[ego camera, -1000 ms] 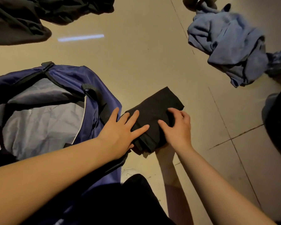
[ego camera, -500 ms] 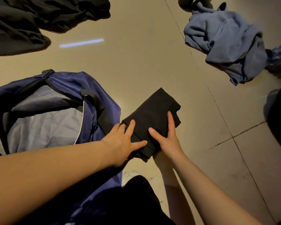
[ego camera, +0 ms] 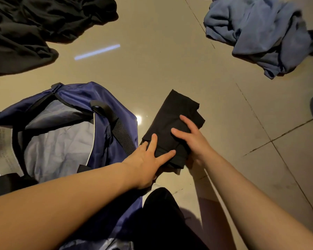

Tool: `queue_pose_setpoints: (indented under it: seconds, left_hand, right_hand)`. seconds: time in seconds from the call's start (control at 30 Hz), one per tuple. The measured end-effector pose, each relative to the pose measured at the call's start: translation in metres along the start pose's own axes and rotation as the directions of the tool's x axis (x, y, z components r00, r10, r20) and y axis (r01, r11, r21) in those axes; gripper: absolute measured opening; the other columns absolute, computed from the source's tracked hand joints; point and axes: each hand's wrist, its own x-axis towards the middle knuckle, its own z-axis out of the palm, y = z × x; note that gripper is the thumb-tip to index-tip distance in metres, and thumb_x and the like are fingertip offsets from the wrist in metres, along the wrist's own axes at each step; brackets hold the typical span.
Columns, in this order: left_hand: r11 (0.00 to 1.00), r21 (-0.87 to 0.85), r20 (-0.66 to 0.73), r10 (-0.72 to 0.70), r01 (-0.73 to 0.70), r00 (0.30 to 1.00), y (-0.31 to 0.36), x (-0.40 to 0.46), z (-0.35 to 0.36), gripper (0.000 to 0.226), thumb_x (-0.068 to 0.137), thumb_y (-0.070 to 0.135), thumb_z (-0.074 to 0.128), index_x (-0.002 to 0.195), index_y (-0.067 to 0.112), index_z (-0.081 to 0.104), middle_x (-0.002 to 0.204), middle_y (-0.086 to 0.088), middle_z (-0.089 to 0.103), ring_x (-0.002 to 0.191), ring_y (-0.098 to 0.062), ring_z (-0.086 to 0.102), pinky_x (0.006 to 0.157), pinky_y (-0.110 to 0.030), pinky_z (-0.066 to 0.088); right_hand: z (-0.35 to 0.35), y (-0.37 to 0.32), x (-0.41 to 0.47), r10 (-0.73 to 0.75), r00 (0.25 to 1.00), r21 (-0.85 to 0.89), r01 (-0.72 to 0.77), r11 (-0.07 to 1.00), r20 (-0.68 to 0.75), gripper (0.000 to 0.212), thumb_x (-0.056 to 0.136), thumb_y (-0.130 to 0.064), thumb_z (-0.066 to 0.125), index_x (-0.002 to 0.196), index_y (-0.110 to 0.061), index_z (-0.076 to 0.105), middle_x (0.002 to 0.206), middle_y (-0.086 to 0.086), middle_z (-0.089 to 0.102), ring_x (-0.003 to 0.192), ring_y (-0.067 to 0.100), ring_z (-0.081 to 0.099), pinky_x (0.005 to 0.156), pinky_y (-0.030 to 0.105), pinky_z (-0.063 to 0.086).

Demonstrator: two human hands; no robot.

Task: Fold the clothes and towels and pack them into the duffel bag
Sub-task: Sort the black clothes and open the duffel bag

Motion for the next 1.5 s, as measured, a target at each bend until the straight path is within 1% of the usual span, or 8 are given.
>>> queue_pose_setpoints:
  seconds: [0.3, 0.4, 0.63, 0.7, 0.83, 1.17, 1.37, 1.5]
  left_hand:
    - [0.979, -0.088, -0.19, 0.165, -0.184, 0.968, -0.016, -0.046, -0.005, 0.067, 0.102, 0.032, 0.039, 0.152, 0.038, -0.006, 0.16, -0.015, -0.009, 0.133, -0.032, 0.036, 0.108, -0.037, 0.036]
    - [0.98, 0.025, -0.366, 0.193, -0.198, 0.91, -0.058, -0.1, -0.002, 0.054, 0.096, 0.031, 0.045, 0.148, 0.029, 0.032, 0.155, -0.014, 0.026, 0.124, -0.031, 0.048, 0.094, -0.041, 0.049]
    - [0.841, -0.33, -0.571, -0.539, 0.428, 0.62, -0.167, -0.214, 0.051, 0.042, 0.083, 0.049, 0.052, 0.106, 0.02, 0.072, 0.134, -0.018, 0.051, 0.119, -0.042, 0.051, 0.088, -0.055, 0.049]
    - [0.615, -0.593, -0.42, -0.787, 0.52, 0.452, -0.181, -0.223, 0.075, 0.043, 0.08, 0.047, 0.071, 0.117, 0.024, 0.068, 0.151, -0.016, 0.028, 0.133, -0.043, 0.034, 0.104, -0.056, 0.037]
    - [0.306, -0.865, -0.123, -0.898, 0.397, 0.423, -0.173, -0.204, 0.108, 0.072, 0.077, 0.022, 0.076, 0.142, 0.026, 0.043, 0.16, -0.004, -0.001, 0.141, -0.032, 0.029, 0.107, -0.042, 0.034]
    - [0.256, -0.956, -0.151, -0.85, 0.146, 0.505, -0.15, -0.236, 0.089, 0.091, 0.077, -0.002, 0.066, 0.151, 0.028, 0.021, 0.148, 0.0, 0.035, 0.131, -0.02, 0.04, 0.09, -0.021, 0.032]
    - [0.341, -0.902, -0.213, -0.884, 0.263, 0.417, -0.153, -0.262, 0.096, 0.099, 0.076, 0.01, 0.07, 0.152, 0.034, 0.011, 0.155, 0.005, 0.022, 0.128, -0.024, 0.043, 0.08, -0.025, 0.034]
    - [0.358, -0.858, -0.178, -0.88, 0.368, 0.44, -0.169, -0.272, 0.108, 0.107, 0.073, 0.008, 0.071, 0.152, 0.037, 0.006, 0.156, 0.003, 0.018, 0.121, -0.033, 0.048, 0.079, -0.031, 0.04]
  right_hand:
    - [0.019, -0.036, -0.019, -0.245, 0.965, -0.224, 0.218, 0.95, -0.098, 0.062, 0.077, 0.004, 0.071, 0.125, -0.032, 0.053, 0.109, -0.017, 0.053, 0.094, 0.003, 0.059, 0.064, 0.016, 0.054]
    - [0.053, -0.073, -0.032, -0.369, 0.929, -0.205, 0.36, 0.91, -0.007, 0.062, 0.075, 0.002, 0.073, 0.123, -0.033, 0.054, 0.119, -0.012, 0.056, 0.1, 0.005, 0.061, 0.075, 0.019, 0.055]
    - [0.171, -0.102, -0.064, -0.16, 0.855, -0.185, 0.283, 0.941, 0.493, 0.057, 0.069, -0.011, 0.077, 0.114, -0.041, 0.059, 0.117, -0.008, 0.062, 0.096, 0.013, 0.067, 0.078, 0.03, 0.058]
    - [0.207, -0.087, -0.063, 0.035, 0.817, -0.388, 0.234, 0.891, 0.575, 0.054, 0.073, -0.012, 0.077, 0.114, -0.042, 0.058, 0.112, -0.013, 0.06, 0.092, 0.009, 0.065, 0.077, 0.024, 0.056]
    - [0.259, -0.043, -0.042, 0.233, 0.882, -0.756, 0.186, 0.628, 0.411, 0.055, 0.074, -0.022, 0.077, 0.123, -0.031, 0.053, 0.117, -0.002, 0.056, 0.098, 0.017, 0.057, 0.083, 0.028, 0.051]
    - [0.302, -0.016, -0.036, -0.336, 0.818, -0.884, 0.423, -0.199, 0.467, 0.054, 0.091, -0.016, 0.052, 0.139, -0.014, 0.027, 0.123, 0.016, 0.037, 0.068, 0.029, 0.043, 0.058, 0.034, 0.033]
    - [0.329, 0.005, -0.031, 0.03, 0.777, -0.777, 0.629, -0.016, 0.629, 0.069, 0.092, -0.064, 0.038, 0.149, -0.045, 0.005, 0.145, 0.015, 0.033, 0.126, 0.039, 0.041, 0.102, 0.044, 0.039]
    - [0.313, 0.009, -0.044, -0.131, 0.8, -0.81, 0.58, -0.08, 0.586, 0.077, 0.089, -0.068, 0.042, 0.15, -0.033, 0.013, 0.135, 0.011, 0.043, 0.121, 0.033, 0.046, 0.09, 0.039, 0.042]
